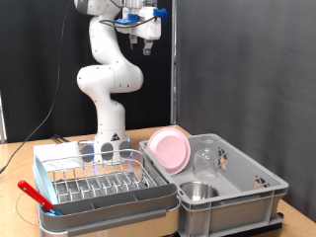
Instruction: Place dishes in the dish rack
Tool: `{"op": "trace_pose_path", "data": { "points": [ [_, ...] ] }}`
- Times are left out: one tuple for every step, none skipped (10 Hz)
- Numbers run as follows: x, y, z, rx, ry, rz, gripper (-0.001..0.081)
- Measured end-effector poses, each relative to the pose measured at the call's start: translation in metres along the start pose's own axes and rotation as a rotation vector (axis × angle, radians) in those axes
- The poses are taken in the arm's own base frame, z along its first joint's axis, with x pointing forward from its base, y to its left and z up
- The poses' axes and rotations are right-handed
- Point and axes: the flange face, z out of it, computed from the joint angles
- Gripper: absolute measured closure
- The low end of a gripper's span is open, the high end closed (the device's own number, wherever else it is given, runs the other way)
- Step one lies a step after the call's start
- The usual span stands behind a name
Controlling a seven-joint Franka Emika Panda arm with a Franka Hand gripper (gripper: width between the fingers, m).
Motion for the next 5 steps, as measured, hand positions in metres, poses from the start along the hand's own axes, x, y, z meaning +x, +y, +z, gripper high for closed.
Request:
{"op": "trace_pose_path", "data": {
  "points": [
    [0.000, 0.001, 0.000, -0.002, 0.003, -0.026, -0.0005],
    [-0.001, 0.003, 0.001, -0.011, 0.011, -0.081, -0.0005],
    [-0.002, 0.007, 0.003, -0.025, 0.024, -0.149, -0.0005],
    [-0.004, 0.012, 0.005, -0.044, 0.034, -0.247, -0.0005],
    [-0.004, 0.018, 0.007, -0.073, 0.050, -0.370, -0.0005]
  ]
}}
